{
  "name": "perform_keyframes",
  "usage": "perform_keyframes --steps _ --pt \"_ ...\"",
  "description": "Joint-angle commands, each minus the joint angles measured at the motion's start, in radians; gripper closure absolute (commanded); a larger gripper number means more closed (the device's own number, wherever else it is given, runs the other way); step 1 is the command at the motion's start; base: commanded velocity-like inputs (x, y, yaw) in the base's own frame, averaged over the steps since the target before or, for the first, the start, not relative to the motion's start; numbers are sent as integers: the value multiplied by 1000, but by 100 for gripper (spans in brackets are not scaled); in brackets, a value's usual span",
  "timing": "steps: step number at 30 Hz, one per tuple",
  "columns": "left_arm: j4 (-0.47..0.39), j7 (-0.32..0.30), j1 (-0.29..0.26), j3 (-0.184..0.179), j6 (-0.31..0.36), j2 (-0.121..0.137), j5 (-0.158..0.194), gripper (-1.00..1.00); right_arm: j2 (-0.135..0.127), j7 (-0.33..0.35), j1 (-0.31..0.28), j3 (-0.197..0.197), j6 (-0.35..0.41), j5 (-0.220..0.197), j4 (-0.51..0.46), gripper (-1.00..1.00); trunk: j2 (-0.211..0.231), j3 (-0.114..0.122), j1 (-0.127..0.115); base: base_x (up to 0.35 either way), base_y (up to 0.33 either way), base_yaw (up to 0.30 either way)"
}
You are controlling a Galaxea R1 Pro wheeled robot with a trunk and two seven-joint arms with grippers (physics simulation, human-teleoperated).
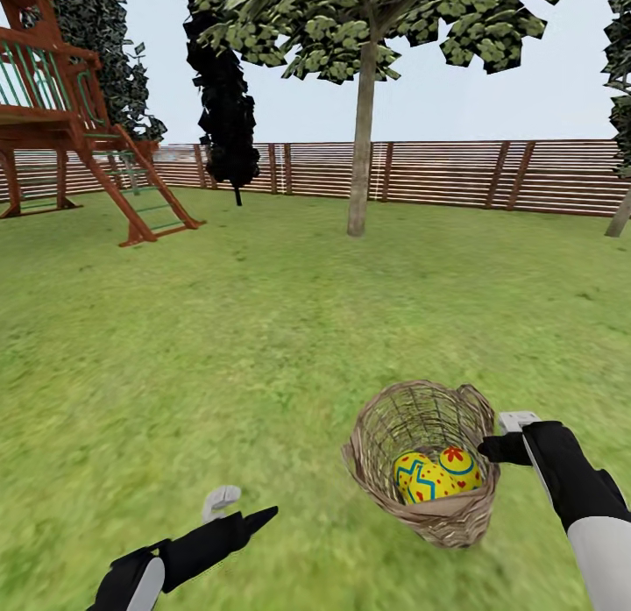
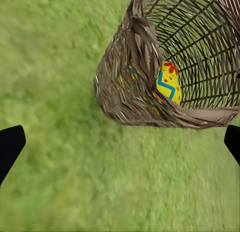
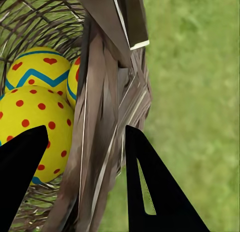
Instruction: Take the three Easter eggs out of the wicker basket on the lawn in the garden, then place them on the lawn next to a single tree (choose any tree) so that all three eggs are next to the same tree and none are left in the basket.
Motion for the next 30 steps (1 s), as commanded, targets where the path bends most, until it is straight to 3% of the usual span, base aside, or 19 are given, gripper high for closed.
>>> perform_keyframes --steps 1,30 --pt "-1 -1 0 1 7 0 5 -100 0 9 -1 -2 3 5 -1 100 0 -1 0 343 -84 0" --pt "0 0 0 1 7 0 3 -100 0 9 -1 -2 3 6 -1 100 0 -1 0 342 -84 0"
